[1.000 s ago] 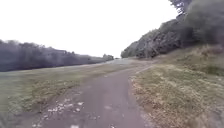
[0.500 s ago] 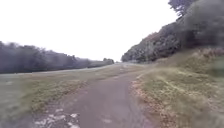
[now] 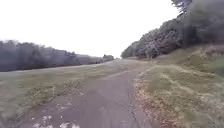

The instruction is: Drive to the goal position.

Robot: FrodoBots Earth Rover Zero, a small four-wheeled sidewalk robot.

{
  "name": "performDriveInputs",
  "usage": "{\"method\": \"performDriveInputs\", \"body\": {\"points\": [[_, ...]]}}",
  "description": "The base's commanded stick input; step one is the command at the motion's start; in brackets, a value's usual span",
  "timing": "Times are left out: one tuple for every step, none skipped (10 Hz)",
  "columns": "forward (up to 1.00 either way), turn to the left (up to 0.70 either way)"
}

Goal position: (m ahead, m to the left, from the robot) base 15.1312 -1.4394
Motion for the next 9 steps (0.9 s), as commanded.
{"method": "performDriveInputs", "body": {"points": [[0.00,0.00],[0.00,0.00],[0.00,0.00],[0.00,0.00],[0.00,0.00],[0.00,0.00],[0.60,0.01],[0.60,0.01],[0.60,0.01]]}}
